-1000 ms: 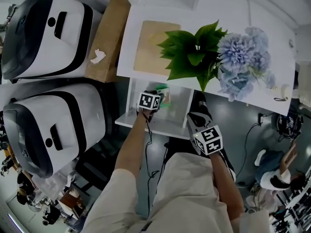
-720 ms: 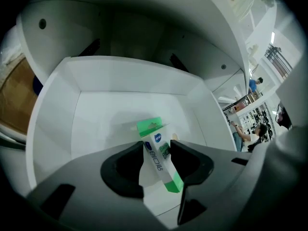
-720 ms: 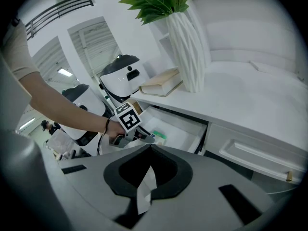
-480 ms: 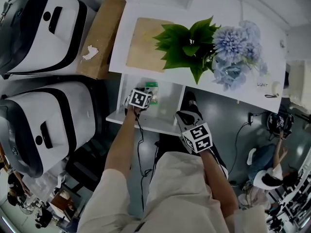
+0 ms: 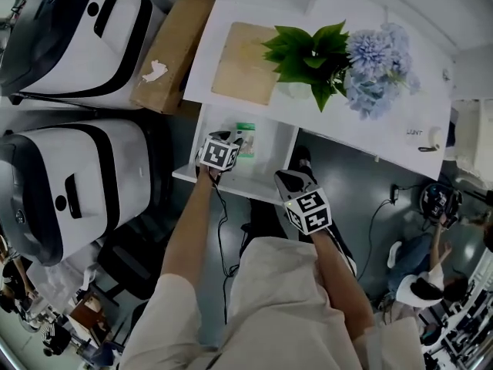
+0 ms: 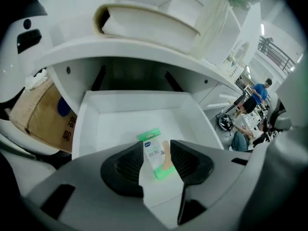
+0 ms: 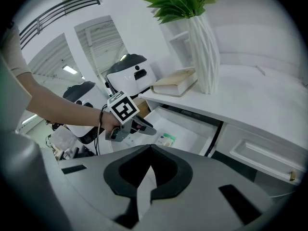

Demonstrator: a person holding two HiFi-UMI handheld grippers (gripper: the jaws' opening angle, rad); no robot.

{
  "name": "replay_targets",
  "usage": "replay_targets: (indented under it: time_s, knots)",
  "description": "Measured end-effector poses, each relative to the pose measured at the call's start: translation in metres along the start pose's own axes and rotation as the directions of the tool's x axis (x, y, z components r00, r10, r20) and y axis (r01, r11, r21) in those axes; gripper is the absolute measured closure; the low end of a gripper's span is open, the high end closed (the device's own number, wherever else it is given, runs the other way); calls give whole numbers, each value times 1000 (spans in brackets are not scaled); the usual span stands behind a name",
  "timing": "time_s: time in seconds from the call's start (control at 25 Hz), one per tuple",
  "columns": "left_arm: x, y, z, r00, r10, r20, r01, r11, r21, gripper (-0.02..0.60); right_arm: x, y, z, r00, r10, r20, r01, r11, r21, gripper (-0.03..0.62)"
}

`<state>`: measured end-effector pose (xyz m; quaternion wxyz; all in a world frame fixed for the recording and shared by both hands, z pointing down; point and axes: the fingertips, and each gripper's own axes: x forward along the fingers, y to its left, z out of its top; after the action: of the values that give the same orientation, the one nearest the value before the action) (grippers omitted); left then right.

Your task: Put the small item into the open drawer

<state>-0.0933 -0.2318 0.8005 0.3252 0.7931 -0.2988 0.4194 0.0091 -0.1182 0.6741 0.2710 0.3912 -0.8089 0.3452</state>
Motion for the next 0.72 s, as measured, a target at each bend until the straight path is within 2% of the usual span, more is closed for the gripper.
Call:
replay_targets:
  time_s: [0.16, 0.36, 0.44, 0.72]
  knots:
    - [-29, -9, -2, 998, -7, 64, 6, 1000, 15, 393, 0, 6, 5, 1000, -5, 12, 5, 1000, -8, 569]
    - [-71, -29, -5, 987, 9, 160, -2, 999, -43, 393, 0, 8, 5, 1000, -1, 24, 1, 1000, -12, 569]
    - [-85, -45, -7, 982, 9, 189, -1, 999, -42, 393, -3, 8, -1, 1000, -3, 20, 3, 1000, -2, 568]
    - [-132, -61, -23, 961, 85, 262, -56, 992, -116, 393, -4, 15, -8, 1000, -5, 26, 5, 1000, -1, 569]
